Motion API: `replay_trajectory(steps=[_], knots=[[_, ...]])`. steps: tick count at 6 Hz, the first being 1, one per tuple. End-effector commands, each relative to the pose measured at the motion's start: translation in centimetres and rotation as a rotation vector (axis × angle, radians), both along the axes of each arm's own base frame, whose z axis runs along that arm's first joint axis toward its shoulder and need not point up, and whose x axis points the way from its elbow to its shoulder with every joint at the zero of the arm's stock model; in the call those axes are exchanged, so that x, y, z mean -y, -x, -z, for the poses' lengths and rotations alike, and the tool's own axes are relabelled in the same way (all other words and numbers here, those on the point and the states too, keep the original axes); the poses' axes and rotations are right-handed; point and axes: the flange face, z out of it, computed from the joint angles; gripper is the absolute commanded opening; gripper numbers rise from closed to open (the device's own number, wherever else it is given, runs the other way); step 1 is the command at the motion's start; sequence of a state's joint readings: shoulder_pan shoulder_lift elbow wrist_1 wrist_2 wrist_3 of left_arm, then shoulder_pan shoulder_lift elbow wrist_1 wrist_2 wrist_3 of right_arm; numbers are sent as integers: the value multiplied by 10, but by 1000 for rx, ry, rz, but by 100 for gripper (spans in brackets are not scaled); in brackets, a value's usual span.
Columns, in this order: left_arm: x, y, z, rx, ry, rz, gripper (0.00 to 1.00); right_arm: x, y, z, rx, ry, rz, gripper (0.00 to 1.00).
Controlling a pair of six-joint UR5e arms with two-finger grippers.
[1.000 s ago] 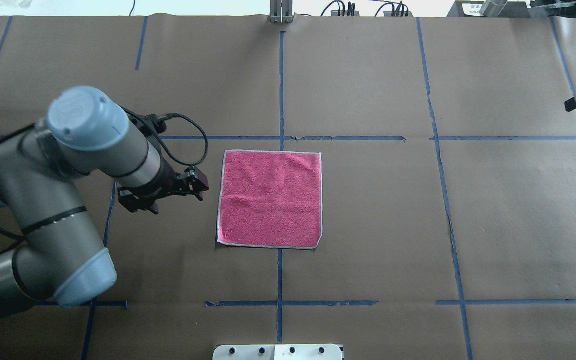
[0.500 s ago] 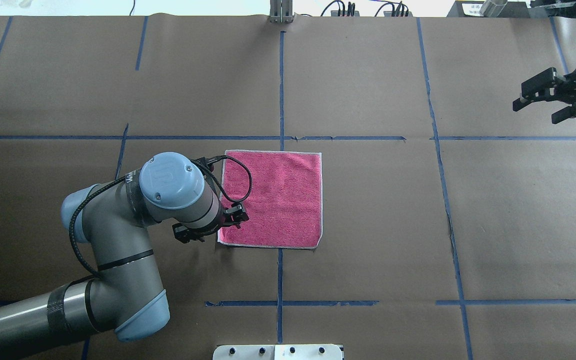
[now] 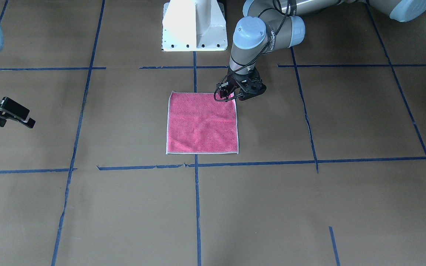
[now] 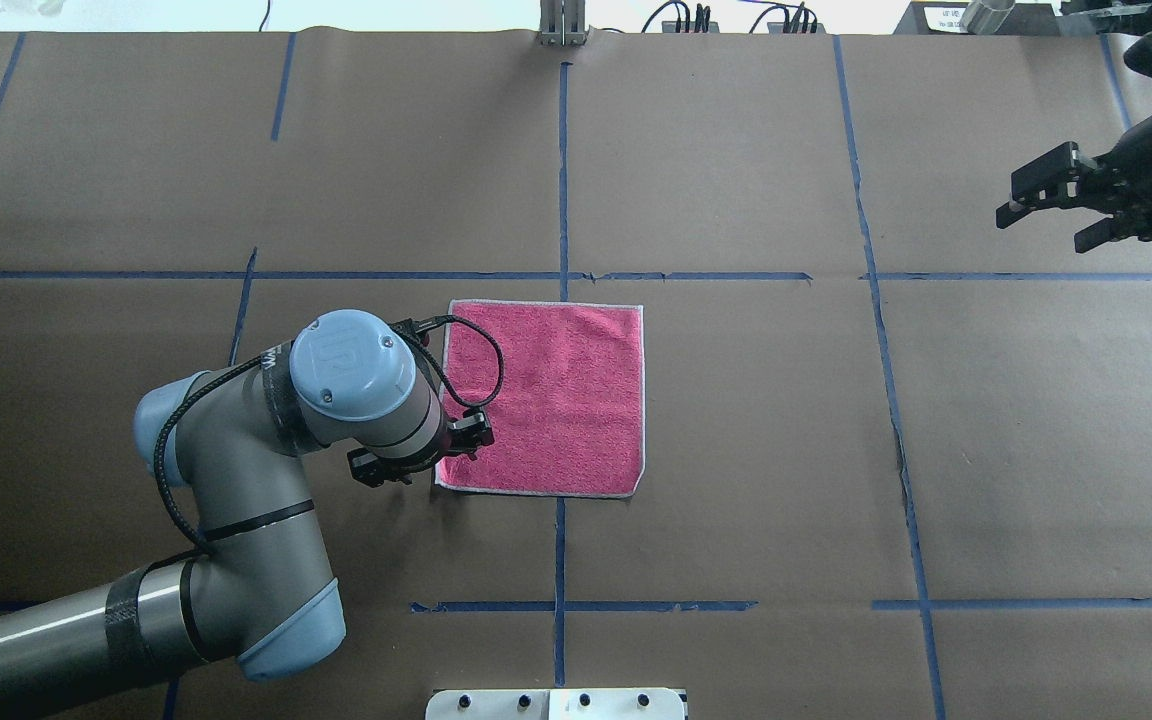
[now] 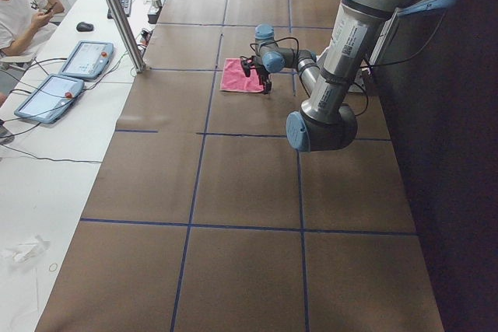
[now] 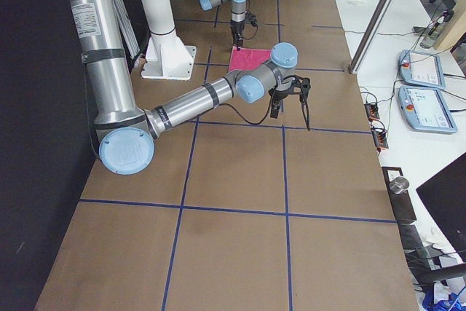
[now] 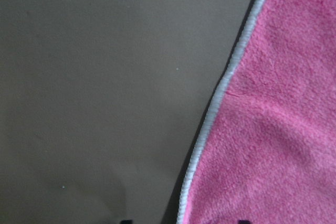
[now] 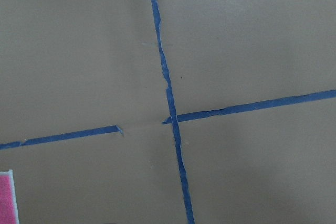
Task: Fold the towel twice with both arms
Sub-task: 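Move the left gripper to the pink towel's edge nearest it while the right arm approaches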
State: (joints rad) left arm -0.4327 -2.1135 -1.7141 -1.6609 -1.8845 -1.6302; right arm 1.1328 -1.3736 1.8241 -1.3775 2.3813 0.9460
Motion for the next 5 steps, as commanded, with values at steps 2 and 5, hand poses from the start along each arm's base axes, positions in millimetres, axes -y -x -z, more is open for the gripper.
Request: replay_trajectory(steps=[2, 5], knots=[[0, 0, -1, 0, 0, -1, 8, 0, 30, 25, 19, 5, 16, 100], [1, 8, 6, -19, -4, 2, 0, -37, 130, 41, -59, 44, -9, 100]])
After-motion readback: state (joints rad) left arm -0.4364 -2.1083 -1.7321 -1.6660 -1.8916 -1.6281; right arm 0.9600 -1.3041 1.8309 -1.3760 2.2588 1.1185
